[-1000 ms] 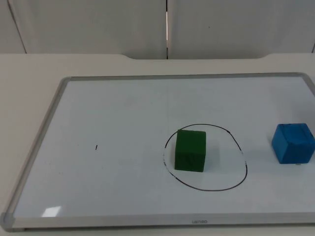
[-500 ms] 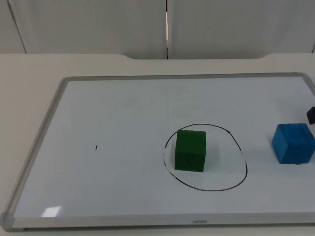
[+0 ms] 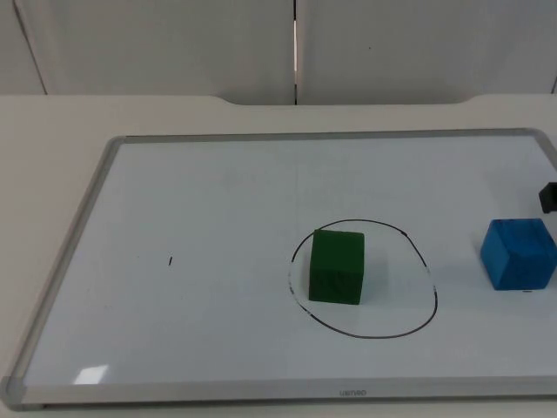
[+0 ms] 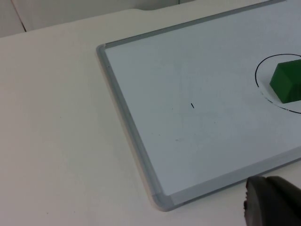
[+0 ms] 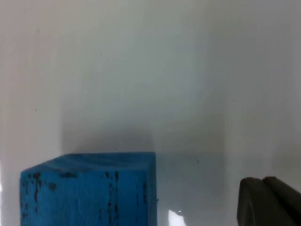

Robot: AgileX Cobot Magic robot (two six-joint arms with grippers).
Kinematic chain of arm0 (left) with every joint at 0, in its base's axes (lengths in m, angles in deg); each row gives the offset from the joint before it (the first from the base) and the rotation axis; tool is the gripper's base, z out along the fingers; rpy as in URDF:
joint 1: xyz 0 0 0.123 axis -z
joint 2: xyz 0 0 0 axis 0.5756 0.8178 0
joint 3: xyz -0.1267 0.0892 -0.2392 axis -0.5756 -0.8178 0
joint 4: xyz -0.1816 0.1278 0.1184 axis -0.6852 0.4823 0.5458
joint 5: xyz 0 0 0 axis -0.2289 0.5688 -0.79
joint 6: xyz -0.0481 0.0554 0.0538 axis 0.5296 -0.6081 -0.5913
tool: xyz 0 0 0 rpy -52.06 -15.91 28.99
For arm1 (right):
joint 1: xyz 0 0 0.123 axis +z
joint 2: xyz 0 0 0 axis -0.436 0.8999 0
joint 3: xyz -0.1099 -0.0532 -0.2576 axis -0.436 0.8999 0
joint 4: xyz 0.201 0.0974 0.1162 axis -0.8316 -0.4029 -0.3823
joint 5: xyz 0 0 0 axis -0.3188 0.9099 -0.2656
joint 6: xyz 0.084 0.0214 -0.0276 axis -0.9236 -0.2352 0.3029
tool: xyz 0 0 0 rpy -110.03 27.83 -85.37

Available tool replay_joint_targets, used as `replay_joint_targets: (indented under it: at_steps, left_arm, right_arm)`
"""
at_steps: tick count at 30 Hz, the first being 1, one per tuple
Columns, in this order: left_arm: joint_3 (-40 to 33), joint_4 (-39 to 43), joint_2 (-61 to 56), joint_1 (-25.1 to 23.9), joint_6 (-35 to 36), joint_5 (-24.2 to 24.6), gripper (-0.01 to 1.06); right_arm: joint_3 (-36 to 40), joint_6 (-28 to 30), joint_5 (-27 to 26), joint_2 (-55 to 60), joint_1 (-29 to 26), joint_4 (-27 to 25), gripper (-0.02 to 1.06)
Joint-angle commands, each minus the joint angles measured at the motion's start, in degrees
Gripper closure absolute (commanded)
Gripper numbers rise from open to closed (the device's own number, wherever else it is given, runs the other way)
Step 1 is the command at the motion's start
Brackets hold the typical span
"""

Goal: Push the two cubes into the marked area.

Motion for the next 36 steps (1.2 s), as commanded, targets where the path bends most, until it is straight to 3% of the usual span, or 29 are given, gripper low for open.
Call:
replay_joint_targets:
  at_steps: [1, 22, 36]
  left_arm:
    - [-0.3, 0.3, -0.2, -0.2, 0.2, -0.6, 1.05]
    - [-0.3, 0.3, -0.2, -0.2, 0.2, -0.6, 1.05]
    - [-0.3, 0.3, -0.2, -0.2, 0.2, -0.6, 1.05]
  right_arm:
    - [-0.3, -0.2, -0.8, -0.2, -0.2, 0.4, 1.04]
    - [-0.3, -0.3, -1.5, 1.8, -0.1, 0.3, 1.04]
    - [-0.3, -2.2, -3.8, 1.8, 6.5, 0.2, 1.04]
